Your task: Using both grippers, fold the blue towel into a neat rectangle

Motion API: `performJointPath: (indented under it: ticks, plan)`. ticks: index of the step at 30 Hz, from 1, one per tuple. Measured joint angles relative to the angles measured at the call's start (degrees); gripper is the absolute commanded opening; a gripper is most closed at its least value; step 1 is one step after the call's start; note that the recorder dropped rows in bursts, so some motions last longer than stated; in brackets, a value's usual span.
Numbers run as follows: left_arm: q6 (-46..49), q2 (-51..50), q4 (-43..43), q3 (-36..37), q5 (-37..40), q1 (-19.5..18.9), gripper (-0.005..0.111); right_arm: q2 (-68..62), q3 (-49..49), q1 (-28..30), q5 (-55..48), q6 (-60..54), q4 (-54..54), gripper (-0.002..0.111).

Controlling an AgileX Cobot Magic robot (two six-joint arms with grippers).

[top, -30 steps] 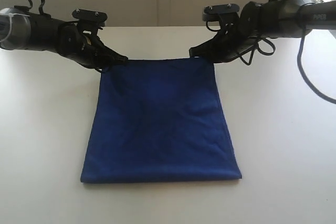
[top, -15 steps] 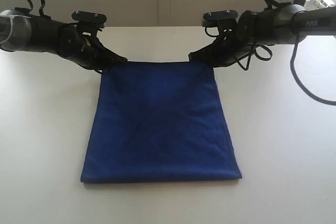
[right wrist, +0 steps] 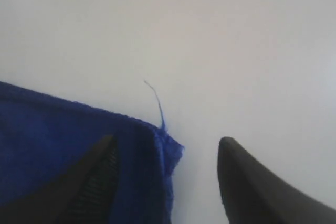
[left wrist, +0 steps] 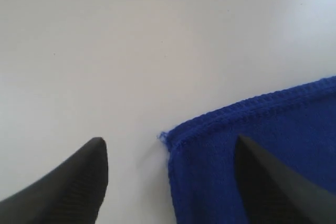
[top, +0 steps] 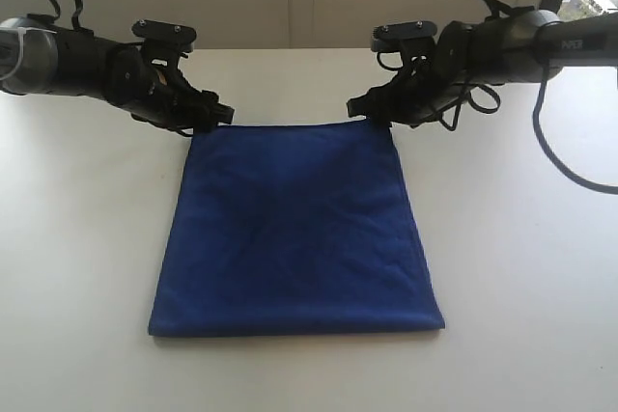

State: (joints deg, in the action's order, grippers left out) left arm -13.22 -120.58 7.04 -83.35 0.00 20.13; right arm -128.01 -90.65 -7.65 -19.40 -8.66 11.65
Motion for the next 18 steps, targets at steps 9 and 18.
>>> performJointPath:
  ticks: [9, 18]
  plan:
    - [0.2, 4.2, 0.0, 0.0, 12.1, 0.0, 0.01, 6.3, 0.0, 0.0, -13.2, 0.0, -0.3, 0.0]
    - [-2.0, 10.4, 0.2, 2.3, 24.5, 0.0, 0.0, 14.5, 8.0, 0.0, -19.5, 0.0, -0.4, 0.0]
